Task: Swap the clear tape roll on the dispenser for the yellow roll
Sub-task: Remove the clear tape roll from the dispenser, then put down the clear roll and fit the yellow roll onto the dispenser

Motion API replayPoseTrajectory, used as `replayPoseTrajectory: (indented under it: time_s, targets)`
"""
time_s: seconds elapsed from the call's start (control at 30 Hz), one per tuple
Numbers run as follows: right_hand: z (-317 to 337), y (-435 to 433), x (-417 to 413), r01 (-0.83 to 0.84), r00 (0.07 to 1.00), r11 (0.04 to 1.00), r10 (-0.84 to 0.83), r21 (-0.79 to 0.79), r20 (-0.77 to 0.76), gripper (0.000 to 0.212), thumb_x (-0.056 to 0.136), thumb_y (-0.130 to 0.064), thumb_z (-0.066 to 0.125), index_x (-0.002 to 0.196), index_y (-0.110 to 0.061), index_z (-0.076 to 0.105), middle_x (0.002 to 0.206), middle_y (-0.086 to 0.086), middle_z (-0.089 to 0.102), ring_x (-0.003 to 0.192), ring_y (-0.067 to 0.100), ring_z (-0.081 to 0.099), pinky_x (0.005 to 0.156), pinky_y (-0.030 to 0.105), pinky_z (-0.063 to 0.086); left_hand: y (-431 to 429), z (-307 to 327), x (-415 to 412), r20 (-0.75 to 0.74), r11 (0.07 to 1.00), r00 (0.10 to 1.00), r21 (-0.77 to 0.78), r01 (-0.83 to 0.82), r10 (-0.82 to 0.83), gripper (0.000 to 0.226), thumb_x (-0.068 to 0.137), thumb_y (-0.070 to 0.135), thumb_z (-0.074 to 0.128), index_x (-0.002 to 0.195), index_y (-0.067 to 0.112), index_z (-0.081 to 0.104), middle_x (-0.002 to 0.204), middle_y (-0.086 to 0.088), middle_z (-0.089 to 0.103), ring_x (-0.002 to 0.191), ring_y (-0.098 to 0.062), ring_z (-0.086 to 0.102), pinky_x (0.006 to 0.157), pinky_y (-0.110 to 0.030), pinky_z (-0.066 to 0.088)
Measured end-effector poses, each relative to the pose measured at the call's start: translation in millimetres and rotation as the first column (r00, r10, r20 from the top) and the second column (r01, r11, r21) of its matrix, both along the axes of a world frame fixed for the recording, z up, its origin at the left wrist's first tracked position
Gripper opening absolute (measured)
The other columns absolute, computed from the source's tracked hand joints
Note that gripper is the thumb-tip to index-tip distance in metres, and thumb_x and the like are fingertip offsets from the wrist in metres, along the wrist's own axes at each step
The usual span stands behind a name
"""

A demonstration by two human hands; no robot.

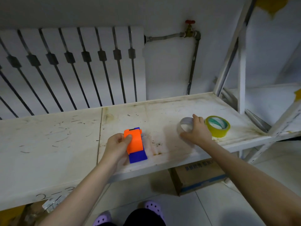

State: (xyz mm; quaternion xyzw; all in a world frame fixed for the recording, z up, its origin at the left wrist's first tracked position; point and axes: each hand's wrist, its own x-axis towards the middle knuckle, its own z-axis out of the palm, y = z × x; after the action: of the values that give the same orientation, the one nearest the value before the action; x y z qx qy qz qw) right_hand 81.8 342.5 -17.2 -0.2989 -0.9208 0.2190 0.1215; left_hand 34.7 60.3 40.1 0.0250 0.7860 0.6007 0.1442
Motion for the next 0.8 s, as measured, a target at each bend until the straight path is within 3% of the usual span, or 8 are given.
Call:
replayPoseTrajectory:
  time_s: [0.13,0.27,0.37,0.5,0.63,0.73,0.8]
  targets:
    - [-9.4,-0.7,-0.1,-0.002,0.996,0.997,-0.004,-0.074,-0.089,0.080,0.071,-0.031,0.075,0.136,-0.007,0.034,0.137,0.013,0.038,0.121,0.031,0.047,0.097,0.035,0.041,-1.9,-0.7,-1.3,0.013,0.999,1.000,-0.042,0.000,0.000,0.006,0.095,0.018,0.051,0.093,0.012,0.054,0.088,-0.004,0.055,0.069,-0.010,0.050,0.053,-0.025,0.038]
    - [-9.1,7.3,10.4,-0.045,0.971,0.999,0.046,0.011,-0.236,0.071,0.074,-0.035,0.075,0.132,-0.007,0.043,0.135,0.012,0.046,0.120,0.028,0.048,0.097,0.037,0.043,-3.3,-1.4,-0.6,0.018,0.997,1.000,-0.077,0.019,-0.017,0.014,0.093,0.016,0.055,0.106,0.011,0.052,0.101,-0.007,0.056,0.073,-0.009,0.052,0.054,-0.025,0.038]
    - [-3.4,22.6,18.2,0.110,0.929,0.991,-0.074,0.078,-0.363,0.055,0.083,-0.032,0.065,0.127,-0.005,0.047,0.131,0.014,0.051,0.120,0.031,0.049,0.097,0.041,0.042,-2.2,0.0,1.3,0.022,0.995,1.000,-0.098,0.018,-0.015,0.015,0.092,0.016,0.056,0.106,0.012,0.051,0.101,-0.007,0.055,0.072,-0.009,0.051,0.053,-0.025,0.037]
    - [-3.8,48.3,25.9,0.338,0.928,0.941,-0.330,0.014,-0.171,0.077,0.072,-0.029,0.070,0.134,0.001,0.034,0.143,0.023,0.034,0.133,0.039,0.032,0.108,0.048,0.032,-1.1,1.7,3.7,0.014,0.992,1.000,-0.126,0.026,-0.024,0.015,0.092,0.015,0.056,0.105,0.010,0.051,0.090,-0.004,0.056,0.070,-0.010,0.051,0.054,-0.025,0.038]
    - [-1.8,63.4,29.9,0.372,0.925,0.924,-0.376,-0.093,-0.042,0.104,0.064,-0.046,0.076,0.142,-0.008,0.019,0.143,0.019,0.030,0.134,0.037,0.029,0.108,0.049,0.031,0.6,1.2,5.7,0.026,0.988,0.999,-0.154,0.025,-0.022,0.011,0.092,0.016,0.056,0.100,0.011,0.050,0.078,0.002,0.052,0.068,-0.011,0.049,0.054,-0.026,0.039]
    - [0.6,71.7,28.3,0.371,0.927,0.921,-0.375,-0.123,-0.017,0.105,0.064,-0.049,0.077,0.142,-0.010,0.020,0.140,0.018,0.037,0.129,0.037,0.035,0.103,0.049,0.037,0.5,1.0,5.8,0.054,0.986,0.998,-0.164,0.031,-0.022,0.010,0.092,0.016,0.056,0.084,0.016,0.052,0.077,0.002,0.052,0.068,-0.013,0.050,0.055,-0.027,0.040]
    - [3.4,74.8,28.1,0.382,0.921,0.910,-0.389,-0.158,-0.015,0.099,0.065,-0.045,0.078,0.140,-0.010,0.024,0.137,0.018,0.039,0.125,0.038,0.038,0.099,0.049,0.041,-0.1,1.6,5.4,0.067,0.985,0.998,-0.172,0.032,-0.021,0.010,0.093,0.016,0.055,0.083,0.015,0.053,0.079,0.000,0.053,0.073,-0.018,0.052,0.057,-0.028,0.041]
